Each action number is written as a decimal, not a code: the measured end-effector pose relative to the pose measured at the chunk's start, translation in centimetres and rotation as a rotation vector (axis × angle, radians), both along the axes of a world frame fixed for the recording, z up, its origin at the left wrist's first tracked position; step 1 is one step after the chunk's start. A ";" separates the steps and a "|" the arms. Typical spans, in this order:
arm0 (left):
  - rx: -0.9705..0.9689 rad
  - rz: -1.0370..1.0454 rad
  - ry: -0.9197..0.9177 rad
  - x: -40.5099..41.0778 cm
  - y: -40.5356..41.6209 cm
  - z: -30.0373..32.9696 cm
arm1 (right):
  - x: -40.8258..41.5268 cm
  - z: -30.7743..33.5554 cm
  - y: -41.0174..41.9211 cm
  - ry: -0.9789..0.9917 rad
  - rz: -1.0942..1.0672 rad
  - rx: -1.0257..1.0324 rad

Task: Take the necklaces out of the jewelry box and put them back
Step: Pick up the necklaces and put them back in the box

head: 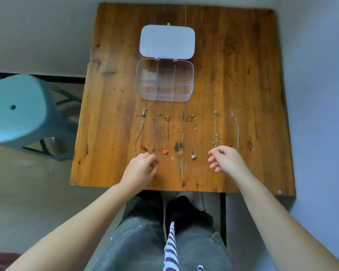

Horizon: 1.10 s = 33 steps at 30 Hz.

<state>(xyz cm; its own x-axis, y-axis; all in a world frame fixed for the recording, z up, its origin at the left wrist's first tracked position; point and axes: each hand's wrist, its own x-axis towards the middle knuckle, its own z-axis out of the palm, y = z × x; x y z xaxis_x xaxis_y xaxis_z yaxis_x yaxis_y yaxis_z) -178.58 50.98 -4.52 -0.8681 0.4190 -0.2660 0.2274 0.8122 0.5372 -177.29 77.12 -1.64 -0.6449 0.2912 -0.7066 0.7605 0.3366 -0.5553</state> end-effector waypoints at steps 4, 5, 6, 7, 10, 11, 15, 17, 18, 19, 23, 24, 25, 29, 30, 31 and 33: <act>-0.042 0.253 0.017 0.4 -3.4 -0.6 | -2.9 -0.3 -2.7 0.056 0.160 0.009; -0.066 0.304 0.029 0.2 -4.0 -0.7 | -3.7 -0.4 -3.5 0.080 0.199 0.010; -0.091 0.342 0.041 -0.1 -4.5 -0.8 | -4.4 -0.4 -4.3 0.103 0.239 0.016; -0.109 0.372 0.046 -0.4 -4.9 -0.9 | -5.2 -0.4 -5.1 0.125 0.277 0.025; -0.109 0.421 0.035 -1.2 -5.5 -1.3 | -7.4 -0.4 -7.4 0.175 0.378 0.050; -0.098 0.426 0.034 -1.5 -5.4 -1.4 | -8.1 -0.4 -8.1 0.188 0.416 0.065; -0.071 0.410 0.028 -2.9 -4.2 -1.9 | -10.1 -0.9 -10.7 0.275 0.607 0.166; -0.094 0.396 0.052 -3.6 -3.3 -2.2 | -10.9 -1.7 -12.0 0.321 0.716 0.207; -0.125 0.391 0.074 -3.9 -3.0 -2.4 | -11.2 -2.1 -12.7 0.333 0.775 0.223; -0.164 0.385 0.094 -4.1 -2.7 -2.6 | -11.4 -2.5 -13.3 0.344 0.830 0.238; -0.293 0.379 0.101 -5.0 -2.2 -3.3 | -12.2 -3.9 -14.7 0.425 0.982 0.329; -0.302 0.385 0.101 -5.1 -2.2 -3.4 | -12.4 -4.1 -14.9 0.455 1.026 0.374; -0.305 0.388 0.105 -5.2 -2.2 -3.4 | -12.5 -4.3 -14.9 0.485 1.072 0.416; -0.295 0.348 0.127 -5.5 -2.5 -3.4 | -12.7 -4.7 -14.9 0.574 1.189 0.495; -0.293 0.338 0.128 -5.6 -2.7 -3.4 | -12.7 -4.7 -14.8 0.595 1.224 0.508; -0.290 0.330 0.126 -5.6 -2.8 -3.4 | -12.7 -4.7 -14.7 0.612 1.258 0.517; -0.283 0.311 0.121 -5.8 -2.9 -3.3 | -12.6 -4.6 -14.4 0.621 1.302 0.506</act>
<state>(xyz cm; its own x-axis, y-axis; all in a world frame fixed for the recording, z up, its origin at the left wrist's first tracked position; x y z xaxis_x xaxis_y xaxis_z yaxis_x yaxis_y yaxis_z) -184.34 48.09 -7.81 -0.9734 0.0581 -0.2215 -0.0035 0.9634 0.2679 -189.91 62.70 -6.24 -0.7825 -0.5742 -0.2408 -0.5068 0.8120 -0.2895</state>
